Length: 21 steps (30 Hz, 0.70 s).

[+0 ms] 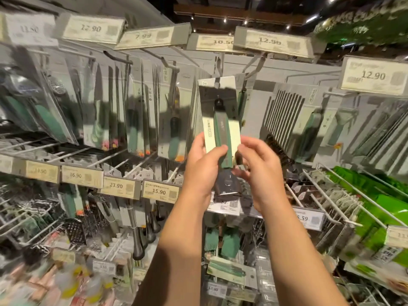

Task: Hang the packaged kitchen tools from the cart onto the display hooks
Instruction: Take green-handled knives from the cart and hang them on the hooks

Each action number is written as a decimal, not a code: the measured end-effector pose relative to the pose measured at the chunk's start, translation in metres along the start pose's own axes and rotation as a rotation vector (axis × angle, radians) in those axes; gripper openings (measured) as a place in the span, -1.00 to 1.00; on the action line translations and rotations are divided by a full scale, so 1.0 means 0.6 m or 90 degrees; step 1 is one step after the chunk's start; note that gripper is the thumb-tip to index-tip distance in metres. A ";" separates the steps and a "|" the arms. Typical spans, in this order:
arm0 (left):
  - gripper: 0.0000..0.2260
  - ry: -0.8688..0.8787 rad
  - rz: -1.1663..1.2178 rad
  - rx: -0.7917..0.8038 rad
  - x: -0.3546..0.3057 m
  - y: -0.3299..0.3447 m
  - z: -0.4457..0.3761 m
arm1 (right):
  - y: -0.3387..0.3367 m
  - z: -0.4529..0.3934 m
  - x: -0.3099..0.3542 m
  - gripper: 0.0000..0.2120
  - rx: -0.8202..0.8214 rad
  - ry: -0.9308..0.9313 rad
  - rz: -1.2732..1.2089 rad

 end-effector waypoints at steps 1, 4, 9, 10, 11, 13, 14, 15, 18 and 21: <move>-0.59 -0.010 0.014 0.007 0.003 0.004 0.002 | 0.002 0.011 0.000 -0.81 0.015 -0.009 0.019; -0.64 -0.017 0.032 0.029 0.009 0.017 0.009 | 0.003 0.024 0.001 -0.63 0.041 -0.041 0.039; -0.73 0.002 -0.014 0.056 0.004 0.035 0.018 | 0.001 0.027 0.014 -0.47 0.024 -0.095 0.041; -0.76 0.002 -0.027 0.054 0.001 0.034 0.017 | -0.001 0.028 0.014 -0.46 0.020 -0.099 0.043; -0.76 0.004 -0.055 0.051 -0.003 0.031 0.016 | -0.005 0.029 0.015 -0.45 0.011 -0.107 0.059; -0.71 0.028 -0.139 0.036 -0.015 0.020 0.012 | -0.013 0.032 0.028 -0.41 -0.006 -0.137 0.116; -0.69 0.048 -0.193 0.023 -0.022 0.014 0.010 | -0.018 0.032 0.036 -0.38 -0.017 -0.153 0.137; -0.69 0.066 -0.261 0.006 -0.030 0.008 0.008 | -0.023 0.031 0.044 -0.36 -0.026 -0.170 0.142; -0.75 0.101 -0.517 -0.031 -0.049 -0.008 0.003 | -0.035 0.029 0.065 -0.37 -0.037 -0.216 0.134; -0.75 0.123 -0.685 -0.051 -0.056 -0.019 0.003 | -0.042 0.036 0.064 -0.44 -0.040 -0.239 0.147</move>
Point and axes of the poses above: each hand's wrist, its own z-axis away from the middle knuckle, its own y-axis out of the palm, x = y × z, the point moved 8 cm from there along -z, towards the middle knuckle, and after that the axes turned 5 degrees about -y, right-handed, at the moved point
